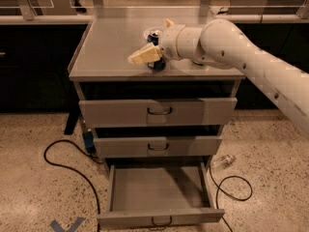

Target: Place pepsi can into bottom drawer

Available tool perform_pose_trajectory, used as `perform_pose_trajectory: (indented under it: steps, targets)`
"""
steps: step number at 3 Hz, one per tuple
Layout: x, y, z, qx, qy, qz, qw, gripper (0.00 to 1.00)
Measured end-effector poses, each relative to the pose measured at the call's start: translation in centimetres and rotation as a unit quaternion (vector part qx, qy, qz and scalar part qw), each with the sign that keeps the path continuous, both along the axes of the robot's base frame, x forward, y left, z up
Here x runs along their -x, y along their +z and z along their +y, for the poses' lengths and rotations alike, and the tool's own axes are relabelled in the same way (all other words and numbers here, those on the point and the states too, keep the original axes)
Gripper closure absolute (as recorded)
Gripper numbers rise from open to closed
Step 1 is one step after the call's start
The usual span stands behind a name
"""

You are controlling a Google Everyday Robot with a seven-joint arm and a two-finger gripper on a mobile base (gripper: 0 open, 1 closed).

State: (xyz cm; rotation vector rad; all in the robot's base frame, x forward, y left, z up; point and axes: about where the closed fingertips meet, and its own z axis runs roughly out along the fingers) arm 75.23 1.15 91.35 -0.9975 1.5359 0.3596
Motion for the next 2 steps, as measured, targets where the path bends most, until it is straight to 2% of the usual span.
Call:
perform_pose_trajectory:
  steps: [1,2]
  targets:
    - [-0.3,-0.9,-0.5,-0.011,-0.018,0.008,0.9997,0.00]
    - [0.6,-1.7,-2.1,-0.021,-0.069,0.013,0.9973,0.00]
